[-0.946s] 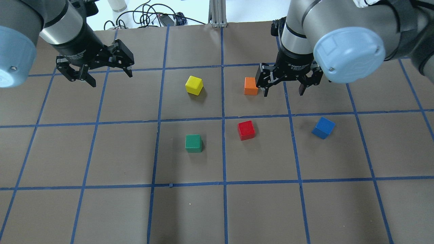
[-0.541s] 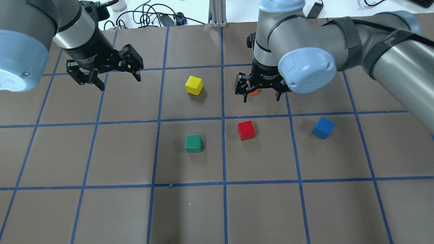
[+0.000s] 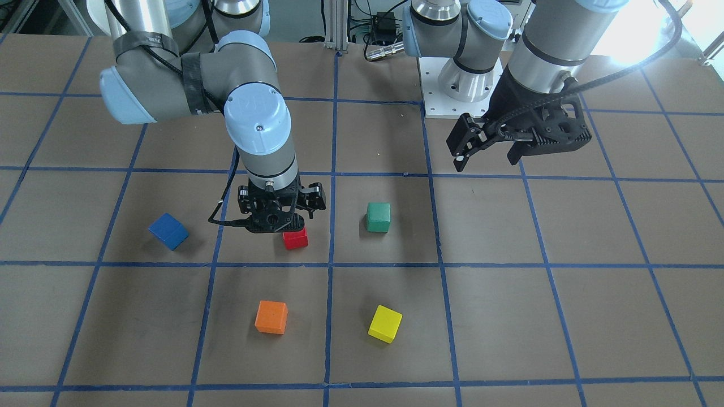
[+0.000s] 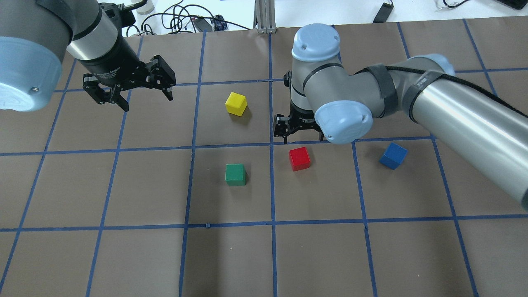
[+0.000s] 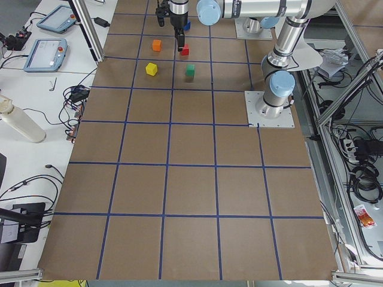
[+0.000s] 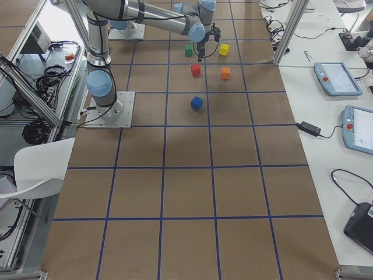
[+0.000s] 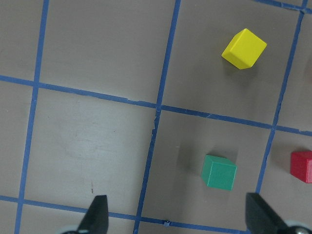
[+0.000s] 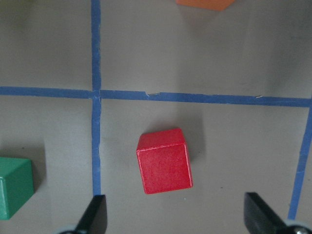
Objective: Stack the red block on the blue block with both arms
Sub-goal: 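Lower the right gripper and grasp the red cube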
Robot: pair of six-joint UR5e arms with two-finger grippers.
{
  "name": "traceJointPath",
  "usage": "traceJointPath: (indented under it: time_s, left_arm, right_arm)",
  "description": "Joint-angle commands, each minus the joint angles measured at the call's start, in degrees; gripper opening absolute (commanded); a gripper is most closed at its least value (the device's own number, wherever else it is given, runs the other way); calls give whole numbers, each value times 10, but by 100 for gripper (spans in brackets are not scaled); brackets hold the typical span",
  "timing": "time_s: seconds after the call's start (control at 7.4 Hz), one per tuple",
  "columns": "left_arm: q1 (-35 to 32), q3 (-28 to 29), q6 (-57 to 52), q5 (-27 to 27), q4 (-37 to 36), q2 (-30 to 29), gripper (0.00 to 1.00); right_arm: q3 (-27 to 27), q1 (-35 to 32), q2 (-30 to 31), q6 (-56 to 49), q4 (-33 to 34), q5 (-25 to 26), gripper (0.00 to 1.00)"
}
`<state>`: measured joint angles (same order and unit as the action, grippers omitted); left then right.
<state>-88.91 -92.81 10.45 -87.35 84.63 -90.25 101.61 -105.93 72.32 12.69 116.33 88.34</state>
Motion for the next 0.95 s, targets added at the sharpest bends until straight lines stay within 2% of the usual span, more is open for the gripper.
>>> traceJointPath:
  time_s: [0.0,0.27,0.41,0.68,0.81]
  left_arm:
    - [1,-1,-9,1,4,-1,100]
    - [1,-1,-9,2,4,-5,100]
    - [1,-1,-9,2,4,-5,100]
    - [0,-1,-9,1,5,-5,100]
    - [0,-1,-9,1,4,-5,100]
  right_arm:
    - [58,-2,-23,-3,100,0,100]
    - [68,-2,-34,-5,104,4,88]
    - [70,-2,-44,-13,106,5,66]
    - [60,-2,-40,-25,100,8,10]
    - [49,1,-33,-33,88,31,0]
